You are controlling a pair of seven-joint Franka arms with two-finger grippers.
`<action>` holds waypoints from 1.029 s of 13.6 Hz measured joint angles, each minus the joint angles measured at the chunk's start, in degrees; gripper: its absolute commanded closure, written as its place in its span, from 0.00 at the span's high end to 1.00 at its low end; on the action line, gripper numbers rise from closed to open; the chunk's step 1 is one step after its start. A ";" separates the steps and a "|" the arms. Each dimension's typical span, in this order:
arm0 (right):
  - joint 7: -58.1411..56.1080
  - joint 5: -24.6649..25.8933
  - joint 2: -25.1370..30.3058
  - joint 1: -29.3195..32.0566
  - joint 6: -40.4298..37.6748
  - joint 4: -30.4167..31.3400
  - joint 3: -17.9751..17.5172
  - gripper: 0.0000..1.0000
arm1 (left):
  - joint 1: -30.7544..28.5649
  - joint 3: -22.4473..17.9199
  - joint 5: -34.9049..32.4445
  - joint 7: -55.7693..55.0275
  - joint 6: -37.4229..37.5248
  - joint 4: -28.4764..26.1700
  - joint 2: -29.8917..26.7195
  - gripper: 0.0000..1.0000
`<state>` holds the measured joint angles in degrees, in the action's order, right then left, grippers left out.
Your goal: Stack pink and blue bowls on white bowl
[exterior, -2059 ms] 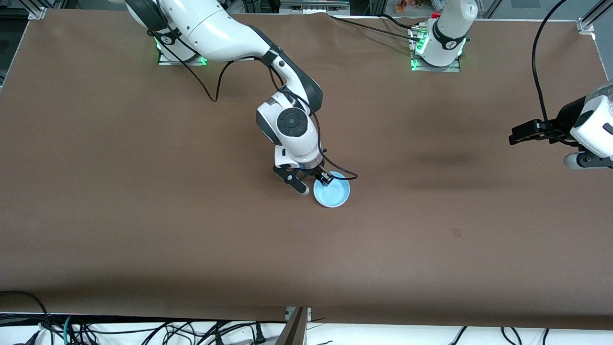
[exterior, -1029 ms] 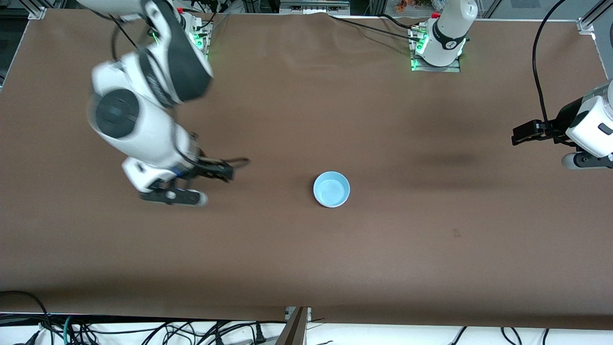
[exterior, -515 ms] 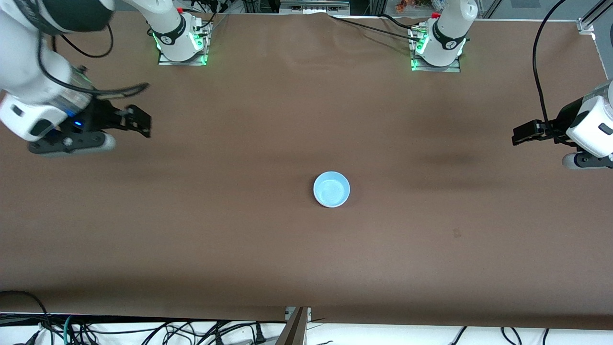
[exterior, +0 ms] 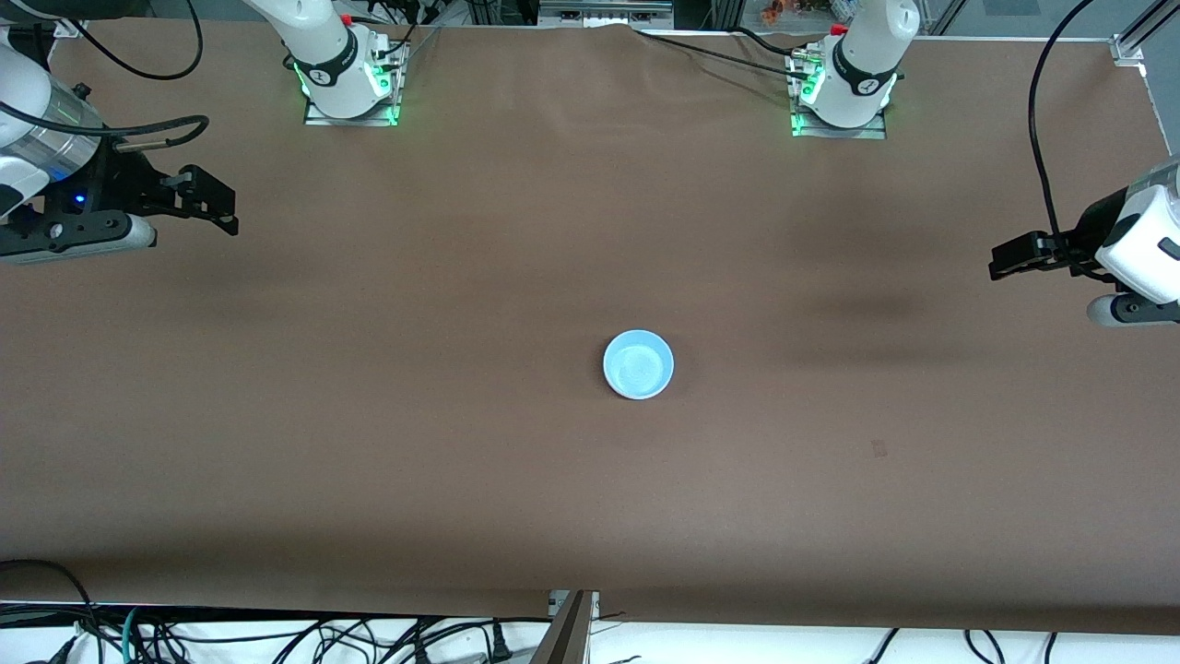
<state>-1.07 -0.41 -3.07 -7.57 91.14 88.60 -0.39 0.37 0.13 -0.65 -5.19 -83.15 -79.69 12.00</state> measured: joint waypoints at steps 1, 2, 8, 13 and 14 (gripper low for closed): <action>0.00 0.11 -0.02 0.04 0.15 0.00 -0.03 1.00 | 0.01 0.00 0.00 0.00 0.00 0.00 0.00 1.00; 0.00 0.11 -0.05 0.15 0.36 0.00 -0.03 1.00 | 0.02 0.02 0.00 0.00 0.00 0.00 0.00 1.00; 0.00 0.96 -0.02 1.01 -0.54 -2.43 0.22 1.00 | 0.05 0.04 0.00 0.00 0.00 0.00 0.11 1.00; 4.67 0.92 -0.97 1.20 -3.11 -2.47 -0.12 1.00 | 0.21 0.05 0.00 0.00 0.00 0.12 0.37 1.00; 5.85 0.92 -0.96 1.18 -3.87 -2.47 -0.28 1.00 | 0.22 0.05 0.00 0.00 0.00 0.14 0.39 1.00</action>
<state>4.78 0.51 -4.03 -6.40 87.27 86.13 -0.67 0.59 0.18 -0.65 -5.19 -83.15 -79.54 12.39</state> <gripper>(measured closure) 0.000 0.000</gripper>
